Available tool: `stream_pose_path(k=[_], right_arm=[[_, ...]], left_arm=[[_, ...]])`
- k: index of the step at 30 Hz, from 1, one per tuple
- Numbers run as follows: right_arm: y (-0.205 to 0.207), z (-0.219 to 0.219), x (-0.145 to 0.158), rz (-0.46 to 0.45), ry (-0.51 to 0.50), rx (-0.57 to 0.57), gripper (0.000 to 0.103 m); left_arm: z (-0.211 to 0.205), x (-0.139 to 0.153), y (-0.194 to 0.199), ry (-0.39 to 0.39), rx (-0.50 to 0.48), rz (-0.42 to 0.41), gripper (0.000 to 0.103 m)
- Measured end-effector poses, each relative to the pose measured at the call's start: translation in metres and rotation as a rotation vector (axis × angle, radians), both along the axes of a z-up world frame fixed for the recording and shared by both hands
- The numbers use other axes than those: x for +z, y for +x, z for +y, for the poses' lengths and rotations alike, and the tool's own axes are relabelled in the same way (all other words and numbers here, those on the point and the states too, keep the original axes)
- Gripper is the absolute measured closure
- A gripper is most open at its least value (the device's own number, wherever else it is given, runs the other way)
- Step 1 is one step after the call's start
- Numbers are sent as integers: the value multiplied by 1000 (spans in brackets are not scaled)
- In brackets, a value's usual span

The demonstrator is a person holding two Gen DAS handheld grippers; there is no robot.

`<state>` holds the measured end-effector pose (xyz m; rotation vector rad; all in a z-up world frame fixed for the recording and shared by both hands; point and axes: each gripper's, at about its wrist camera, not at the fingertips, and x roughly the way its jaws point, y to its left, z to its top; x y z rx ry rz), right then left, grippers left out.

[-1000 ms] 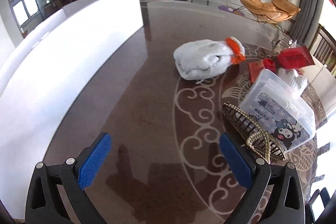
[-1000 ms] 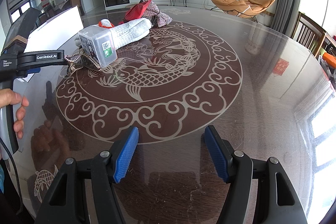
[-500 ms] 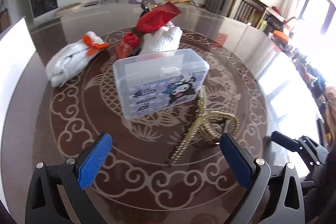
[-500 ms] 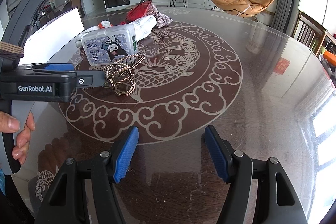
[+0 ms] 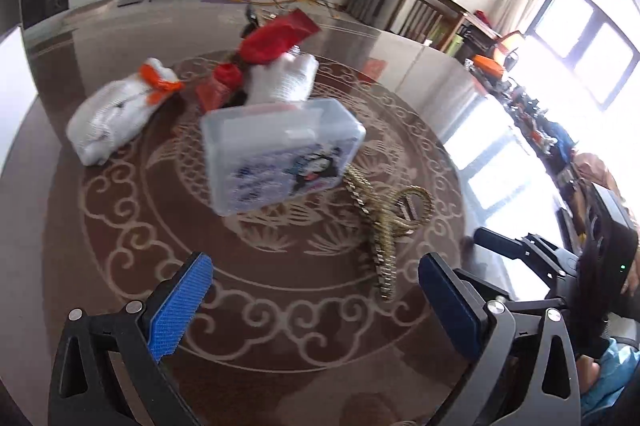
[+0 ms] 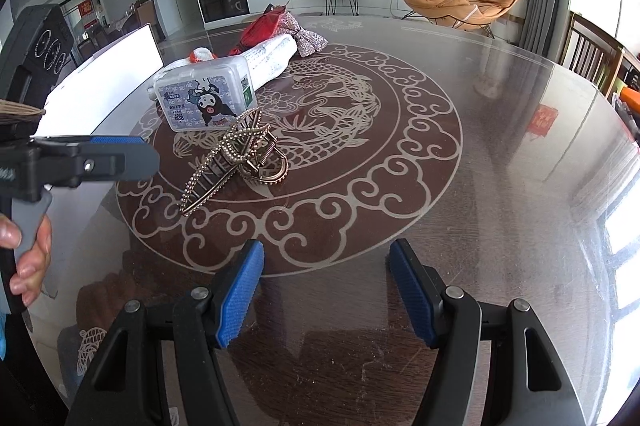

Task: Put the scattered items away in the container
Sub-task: 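Move the left tool to the clear plastic case and close on it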

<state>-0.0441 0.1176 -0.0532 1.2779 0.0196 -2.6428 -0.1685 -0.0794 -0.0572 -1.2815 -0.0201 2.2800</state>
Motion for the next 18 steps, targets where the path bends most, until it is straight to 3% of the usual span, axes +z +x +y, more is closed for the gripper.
stream_pose_path(k=[6, 10, 13, 16, 18], right_arm=[[2, 3, 1, 0, -25, 0, 36], [3, -2, -1, 1, 8, 0, 36], [2, -3, -1, 0, 12, 0, 36], [2, -2, -1, 0, 3, 0, 36], [3, 0, -1, 0, -7, 0, 36]], left_arm=[[12, 3, -21, -212, -135, 143, 0], [29, 11, -28, -247, -198, 269, 0], [47, 12, -25, -199, -261, 243, 0], [44, 20, -6, -17, -384, 145, 0], [40, 21, 12, -16, -411, 138, 0]])
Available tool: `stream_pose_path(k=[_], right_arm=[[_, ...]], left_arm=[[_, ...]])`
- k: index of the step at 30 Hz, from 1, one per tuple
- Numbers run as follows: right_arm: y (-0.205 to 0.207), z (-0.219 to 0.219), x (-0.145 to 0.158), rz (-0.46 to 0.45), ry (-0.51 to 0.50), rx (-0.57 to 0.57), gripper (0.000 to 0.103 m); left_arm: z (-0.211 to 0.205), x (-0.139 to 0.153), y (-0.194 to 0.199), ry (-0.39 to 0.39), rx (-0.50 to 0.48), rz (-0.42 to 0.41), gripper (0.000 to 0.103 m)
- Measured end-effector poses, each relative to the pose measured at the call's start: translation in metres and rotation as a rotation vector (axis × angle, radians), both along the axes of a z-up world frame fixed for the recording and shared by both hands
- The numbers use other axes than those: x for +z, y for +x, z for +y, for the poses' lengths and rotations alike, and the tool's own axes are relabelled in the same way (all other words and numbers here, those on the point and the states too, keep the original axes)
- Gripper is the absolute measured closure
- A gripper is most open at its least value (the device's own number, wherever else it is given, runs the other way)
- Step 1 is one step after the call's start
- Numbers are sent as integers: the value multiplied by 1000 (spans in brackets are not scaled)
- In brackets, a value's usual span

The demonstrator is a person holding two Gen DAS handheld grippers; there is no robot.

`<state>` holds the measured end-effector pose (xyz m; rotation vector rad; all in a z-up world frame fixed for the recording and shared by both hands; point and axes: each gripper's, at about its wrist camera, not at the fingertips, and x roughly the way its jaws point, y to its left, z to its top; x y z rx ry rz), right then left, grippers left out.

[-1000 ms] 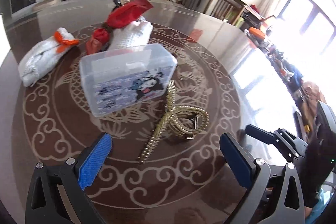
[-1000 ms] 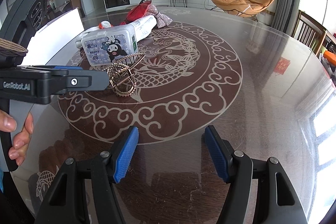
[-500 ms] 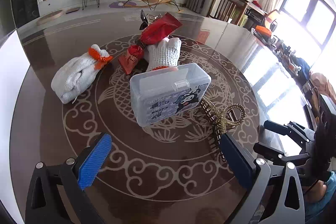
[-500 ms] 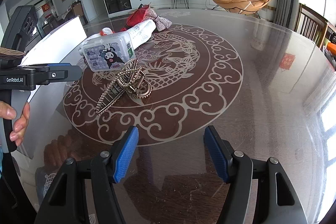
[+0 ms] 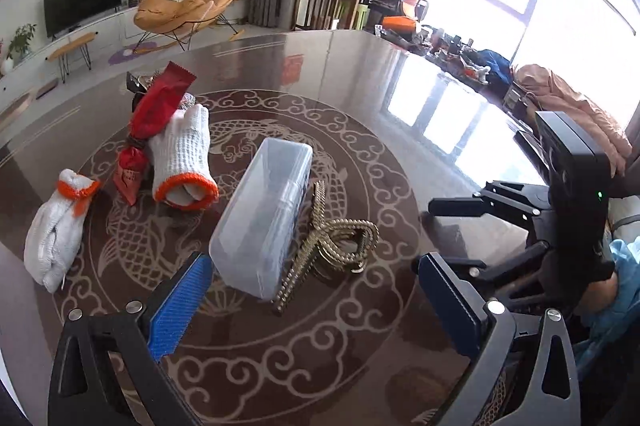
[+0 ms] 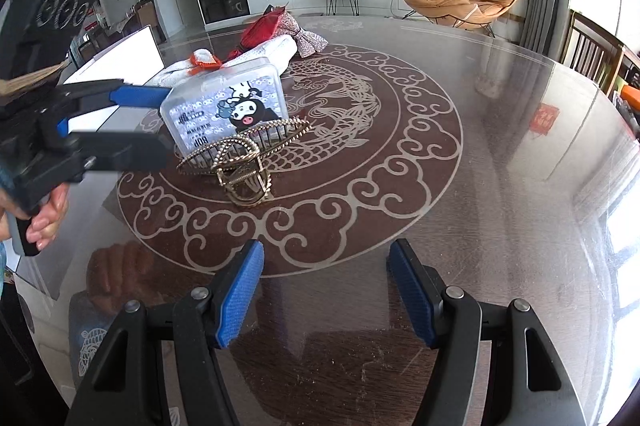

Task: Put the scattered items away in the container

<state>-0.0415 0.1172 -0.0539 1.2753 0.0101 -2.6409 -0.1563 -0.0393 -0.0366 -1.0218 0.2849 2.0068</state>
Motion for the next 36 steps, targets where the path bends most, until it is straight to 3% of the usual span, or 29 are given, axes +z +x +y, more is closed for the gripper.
stream_pose_path(k=[5, 10, 15, 16, 18, 20, 25, 31, 36], right_arm=[[0, 1, 0, 0, -8, -1, 36], [-1, 0, 0, 0, 6, -1, 36], [0, 0, 0, 0, -2, -1, 36], [0, 0, 0, 0, -2, -1, 36], [0, 0, 0, 0, -1, -1, 36], [0, 0, 0, 0, 0, -1, 36], [-1, 0, 0, 0, -5, -1, 36], [0, 1, 1, 0, -10, -3, 36], [0, -1, 1, 0, 10, -3, 36]], left_arm=[[-9, -7, 8, -146, 88, 78, 0], [7, 3, -12, -114, 99, 89, 0], [28, -2, -38, -116, 91, 48, 1], [28, -2, -40, -108, 85, 33, 6], [29, -5, -45, -93, 76, -16, 49], [28, -8, -47, -96, 74, -44, 70], [19, -2, -28, -91, 123, -15, 71], [-32, 17, 31, -107, 332, 76, 70], [-70, 10, 54, -124, 498, 76, 71]])
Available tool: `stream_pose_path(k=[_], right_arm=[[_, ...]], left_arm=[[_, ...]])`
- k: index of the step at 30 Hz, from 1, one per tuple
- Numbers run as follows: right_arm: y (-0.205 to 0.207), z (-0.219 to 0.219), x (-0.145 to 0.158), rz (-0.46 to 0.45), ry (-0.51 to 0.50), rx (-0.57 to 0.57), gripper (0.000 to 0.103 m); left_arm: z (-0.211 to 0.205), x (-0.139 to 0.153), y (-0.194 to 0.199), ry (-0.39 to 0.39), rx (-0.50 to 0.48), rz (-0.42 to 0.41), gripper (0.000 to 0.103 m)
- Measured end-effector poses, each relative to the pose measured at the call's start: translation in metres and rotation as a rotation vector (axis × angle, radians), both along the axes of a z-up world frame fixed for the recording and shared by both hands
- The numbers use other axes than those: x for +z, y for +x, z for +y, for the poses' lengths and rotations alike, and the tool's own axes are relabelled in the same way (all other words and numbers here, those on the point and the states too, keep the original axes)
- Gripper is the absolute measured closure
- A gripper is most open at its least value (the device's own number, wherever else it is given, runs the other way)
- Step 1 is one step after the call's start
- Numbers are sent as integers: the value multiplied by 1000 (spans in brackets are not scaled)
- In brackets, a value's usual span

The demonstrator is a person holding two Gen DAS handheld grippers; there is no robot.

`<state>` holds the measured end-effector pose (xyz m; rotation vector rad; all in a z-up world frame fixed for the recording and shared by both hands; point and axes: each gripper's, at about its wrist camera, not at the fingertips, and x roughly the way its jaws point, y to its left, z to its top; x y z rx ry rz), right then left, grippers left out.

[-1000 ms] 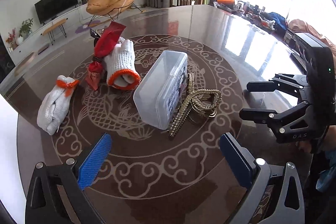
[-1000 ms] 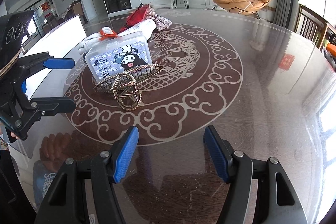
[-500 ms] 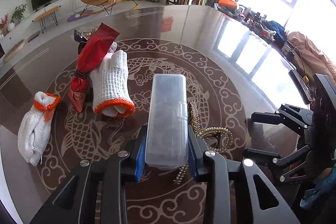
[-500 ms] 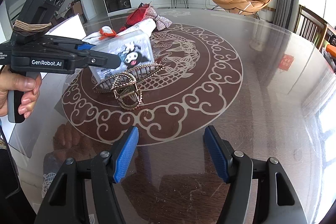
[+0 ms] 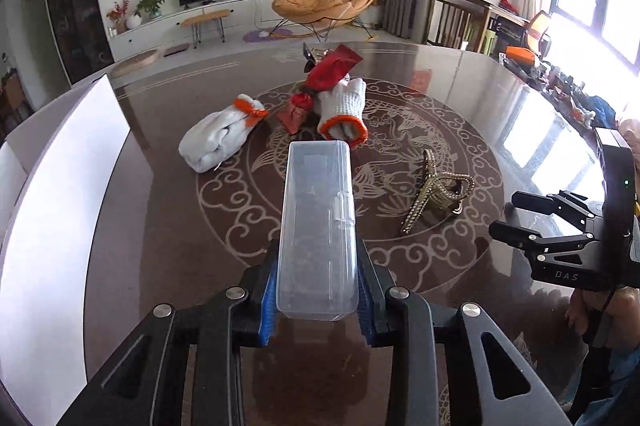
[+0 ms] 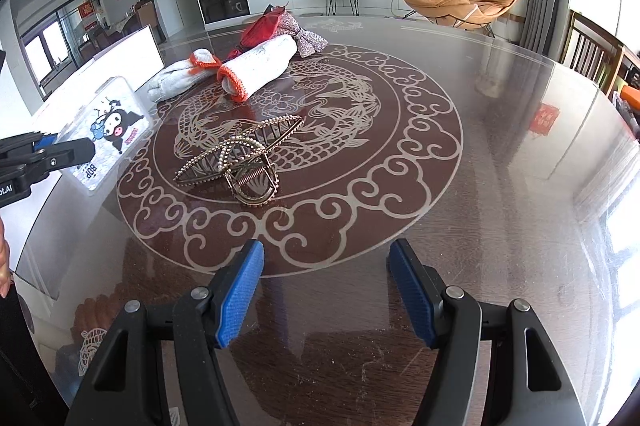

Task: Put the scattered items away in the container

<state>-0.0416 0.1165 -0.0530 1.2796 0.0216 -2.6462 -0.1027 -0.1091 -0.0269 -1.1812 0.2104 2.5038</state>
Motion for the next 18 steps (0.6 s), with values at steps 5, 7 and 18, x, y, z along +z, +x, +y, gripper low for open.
stream_pose_path(k=[5, 7, 18], right_arm=[[0, -1, 0, 0, 5, 0, 36], [0, -1, 0, 0, 6, 0, 36], [0, -1, 0, 0, 8, 0, 36]], left_arm=[[-5, -17, 2, 17, 50, -27, 70], [-3, -21, 1, 18, 59, -31, 70], [-5, -34, -4, 9, 84, -32, 53]])
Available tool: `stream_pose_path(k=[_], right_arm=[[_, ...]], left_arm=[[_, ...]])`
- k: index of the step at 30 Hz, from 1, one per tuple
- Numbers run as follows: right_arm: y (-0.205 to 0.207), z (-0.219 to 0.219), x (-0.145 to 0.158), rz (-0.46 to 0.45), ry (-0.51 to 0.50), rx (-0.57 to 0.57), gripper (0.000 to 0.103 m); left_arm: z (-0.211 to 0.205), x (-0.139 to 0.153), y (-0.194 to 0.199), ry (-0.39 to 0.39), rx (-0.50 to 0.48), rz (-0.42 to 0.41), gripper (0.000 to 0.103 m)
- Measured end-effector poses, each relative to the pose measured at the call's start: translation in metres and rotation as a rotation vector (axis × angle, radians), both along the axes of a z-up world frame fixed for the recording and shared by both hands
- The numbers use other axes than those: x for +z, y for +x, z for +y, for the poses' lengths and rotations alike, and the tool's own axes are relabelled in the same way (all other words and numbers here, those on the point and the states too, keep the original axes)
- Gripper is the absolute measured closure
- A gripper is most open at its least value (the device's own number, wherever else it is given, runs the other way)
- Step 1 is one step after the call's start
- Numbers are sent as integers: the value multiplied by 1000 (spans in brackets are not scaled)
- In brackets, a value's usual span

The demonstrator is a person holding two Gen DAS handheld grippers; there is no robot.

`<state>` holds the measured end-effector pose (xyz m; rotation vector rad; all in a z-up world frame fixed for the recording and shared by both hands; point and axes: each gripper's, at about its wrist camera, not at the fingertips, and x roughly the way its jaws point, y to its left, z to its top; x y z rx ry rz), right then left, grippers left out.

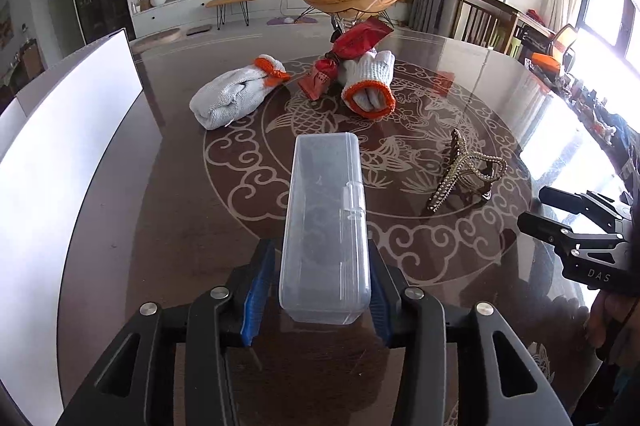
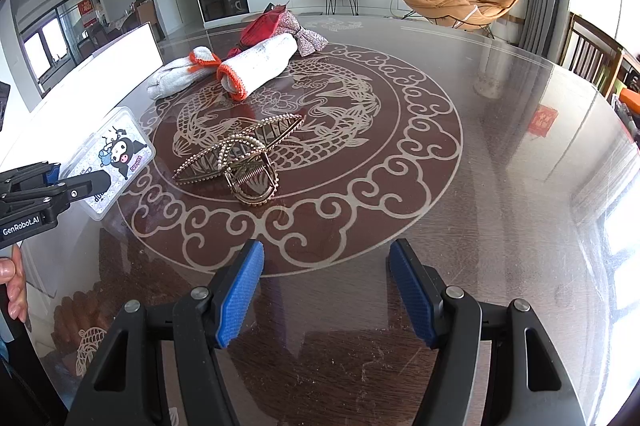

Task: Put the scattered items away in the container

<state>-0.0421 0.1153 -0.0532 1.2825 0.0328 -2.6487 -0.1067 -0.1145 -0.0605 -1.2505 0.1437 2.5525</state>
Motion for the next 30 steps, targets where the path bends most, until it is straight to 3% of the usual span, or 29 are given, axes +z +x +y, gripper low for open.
stream_pose_path(k=[4, 11, 15, 30], right_arm=[[0, 0, 0, 0, 0, 0, 36], [0, -1, 0, 0, 3, 0, 36], [0, -1, 0, 0, 3, 0, 36], [0, 0, 0, 0, 5, 0, 36]], left_arm=[[-6, -4, 0, 35, 11, -8, 49], [0, -15, 1, 25, -24, -30, 48], [2, -17, 2, 21, -30, -21, 39], [8, -20, 6, -3, -46, -4, 30]])
